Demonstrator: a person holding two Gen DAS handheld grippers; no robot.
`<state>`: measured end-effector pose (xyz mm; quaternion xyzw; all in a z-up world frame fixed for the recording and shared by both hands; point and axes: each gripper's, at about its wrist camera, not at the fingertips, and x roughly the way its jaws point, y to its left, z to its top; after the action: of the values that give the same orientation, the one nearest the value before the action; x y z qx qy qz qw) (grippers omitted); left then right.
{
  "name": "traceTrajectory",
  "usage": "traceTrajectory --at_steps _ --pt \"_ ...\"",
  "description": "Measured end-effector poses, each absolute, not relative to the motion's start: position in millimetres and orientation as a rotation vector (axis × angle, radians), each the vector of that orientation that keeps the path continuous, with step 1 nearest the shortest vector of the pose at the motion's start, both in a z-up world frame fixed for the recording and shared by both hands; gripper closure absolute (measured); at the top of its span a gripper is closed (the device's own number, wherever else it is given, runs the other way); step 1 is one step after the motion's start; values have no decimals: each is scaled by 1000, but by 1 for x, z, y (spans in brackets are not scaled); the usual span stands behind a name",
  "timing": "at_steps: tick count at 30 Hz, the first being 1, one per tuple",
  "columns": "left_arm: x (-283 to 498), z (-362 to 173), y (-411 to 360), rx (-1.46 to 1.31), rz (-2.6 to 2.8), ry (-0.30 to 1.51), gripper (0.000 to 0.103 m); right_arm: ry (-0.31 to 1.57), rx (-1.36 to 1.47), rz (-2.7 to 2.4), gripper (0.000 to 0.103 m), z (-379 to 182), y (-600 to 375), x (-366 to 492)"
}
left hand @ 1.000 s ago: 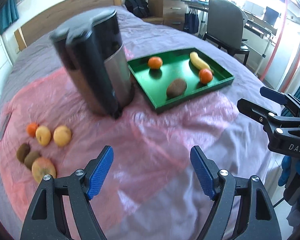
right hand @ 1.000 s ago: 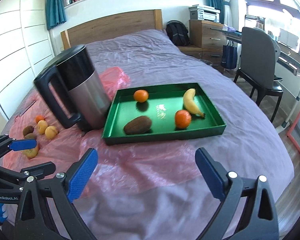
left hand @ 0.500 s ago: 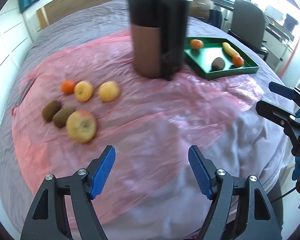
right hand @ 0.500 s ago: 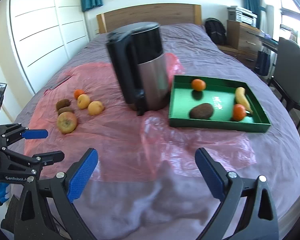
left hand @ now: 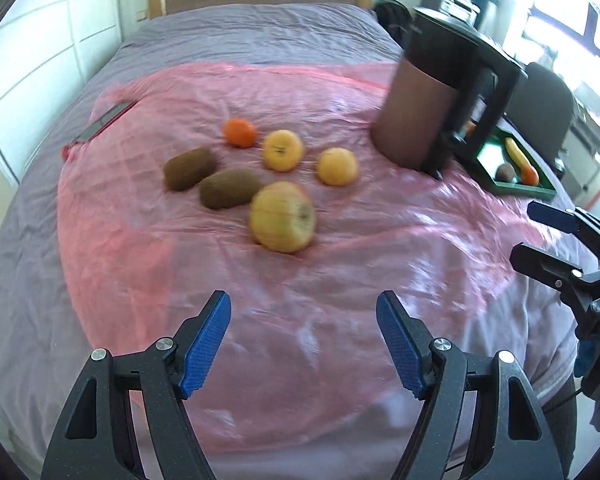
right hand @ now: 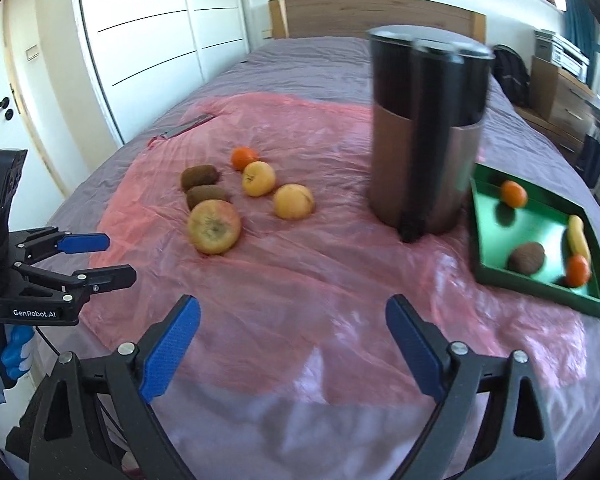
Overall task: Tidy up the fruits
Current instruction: 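Move both open tools back from the tray toward the fruit, then grasp the large apple with the left tool while the right tool grasps a yellow pear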
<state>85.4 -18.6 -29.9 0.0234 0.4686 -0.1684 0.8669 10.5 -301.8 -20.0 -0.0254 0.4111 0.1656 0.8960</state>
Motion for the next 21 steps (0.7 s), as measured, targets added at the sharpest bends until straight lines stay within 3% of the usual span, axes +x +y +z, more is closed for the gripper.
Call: traceTrajectory --at_steps 21 --pt "187 -93 -27 5 -434 1059 33 943 -84 390 0 -92 -245 161"
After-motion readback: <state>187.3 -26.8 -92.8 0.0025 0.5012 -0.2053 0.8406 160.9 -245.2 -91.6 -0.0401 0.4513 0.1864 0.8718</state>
